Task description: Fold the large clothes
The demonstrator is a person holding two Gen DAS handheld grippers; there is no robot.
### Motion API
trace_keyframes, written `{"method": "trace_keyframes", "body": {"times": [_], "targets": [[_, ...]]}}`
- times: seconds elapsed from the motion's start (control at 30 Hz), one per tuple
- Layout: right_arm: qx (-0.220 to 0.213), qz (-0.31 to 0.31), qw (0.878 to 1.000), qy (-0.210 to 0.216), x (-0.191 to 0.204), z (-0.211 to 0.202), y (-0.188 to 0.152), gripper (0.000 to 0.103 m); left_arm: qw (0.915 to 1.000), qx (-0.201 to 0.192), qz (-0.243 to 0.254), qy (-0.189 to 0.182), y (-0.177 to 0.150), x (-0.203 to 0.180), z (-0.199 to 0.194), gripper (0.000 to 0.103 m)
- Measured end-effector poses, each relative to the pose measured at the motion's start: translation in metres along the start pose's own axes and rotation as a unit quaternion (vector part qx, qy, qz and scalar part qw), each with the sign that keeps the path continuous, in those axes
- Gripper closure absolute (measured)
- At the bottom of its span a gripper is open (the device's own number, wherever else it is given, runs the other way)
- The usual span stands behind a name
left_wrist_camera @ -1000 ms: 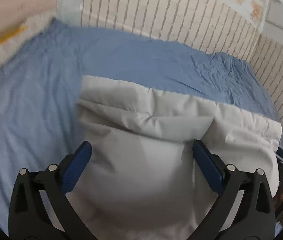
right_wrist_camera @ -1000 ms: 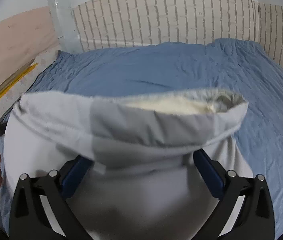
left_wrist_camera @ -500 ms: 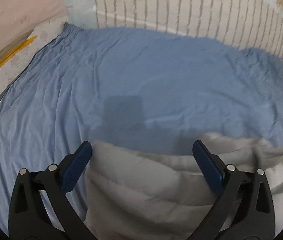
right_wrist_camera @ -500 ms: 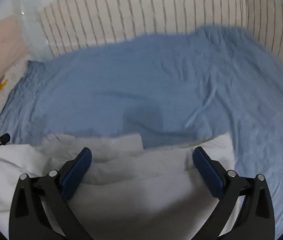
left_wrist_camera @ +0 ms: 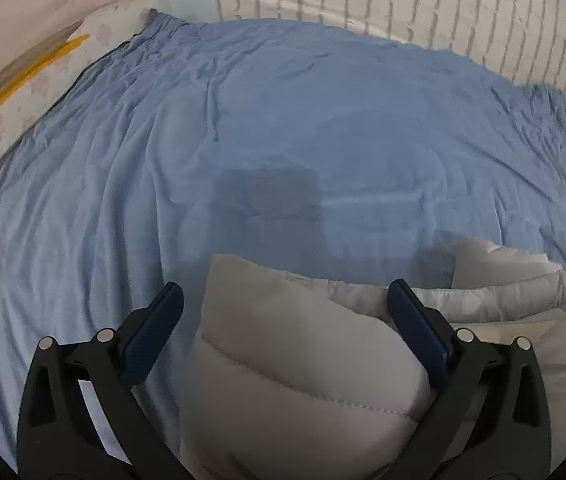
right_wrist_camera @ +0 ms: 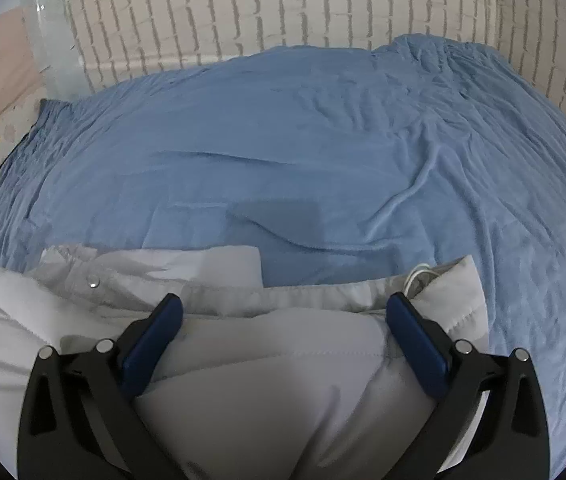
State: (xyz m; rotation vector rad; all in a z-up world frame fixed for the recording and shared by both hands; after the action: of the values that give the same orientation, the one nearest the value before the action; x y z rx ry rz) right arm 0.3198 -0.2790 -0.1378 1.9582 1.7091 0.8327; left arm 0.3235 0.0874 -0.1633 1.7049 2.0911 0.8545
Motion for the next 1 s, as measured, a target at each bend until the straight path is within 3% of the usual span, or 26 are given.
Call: {"method": "trace_keyframes", "body": {"times": [0.27,0.37,0.5,0.53,0.6,0.73,0.87,0.97,1.0], "targets": [[0.003,0.017,1.000,0.014,-0.005,0.012,-0.003,0.001,0.9995,0.021,-0.012,-0.019,0.000,-0.004,0.019,0.003],[0.002,0.009,1.000,0.008,-0.002,0.007,-0.007,0.002,0.9999,0.012,-0.002,-0.009,-0.002,-0.004,0.012,0.003],[0.020,-0.002,1.000,0.007,-0.004,-0.016,-0.018,0.002,0.9992,0.014,0.003,-0.037,-0.007,0.004,-0.007,0.003],[0.017,-0.008,1.000,-0.002,-0.004,-0.037,-0.018,0.002,0.9997,0.008,0.008,-0.023,-0.007,0.009,-0.020,0.004],[-0.020,-0.017,1.000,0.010,-0.004,-0.087,-0.013,0.002,0.9990,-0.044,0.007,-0.009,0.000,0.019,-0.069,0.006],[-0.096,-0.024,0.993,0.070,0.005,-0.205,-0.020,0.002,0.9853,-0.151,0.017,-0.078,-0.011,0.029,-0.192,0.003],[-0.118,-0.041,0.987,0.099,0.019,-0.257,-0.059,0.002,0.9796,-0.156,0.075,-0.102,-0.062,0.012,-0.248,0.003],[-0.111,-0.034,0.991,0.064,0.016,-0.246,-0.109,0.002,0.9814,-0.143,0.040,-0.122,-0.115,0.016,-0.245,0.003],[-0.097,-0.022,0.994,0.046,0.012,-0.235,-0.118,0.002,0.9856,-0.129,0.027,-0.106,-0.122,0.014,-0.234,0.003]]}}
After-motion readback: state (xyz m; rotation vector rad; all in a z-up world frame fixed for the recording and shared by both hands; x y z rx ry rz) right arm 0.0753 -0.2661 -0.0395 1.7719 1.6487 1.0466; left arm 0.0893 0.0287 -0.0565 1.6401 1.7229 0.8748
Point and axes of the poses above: each gripper's, at about its wrist camera, not at the fingertips, and z roughly the way its jaws point, x to its left, y to its top, the point moved 3 cm from there along z, roughly the way its jaws point, and after that the axes turned 8 degrees about y, right-handed, at the moved point
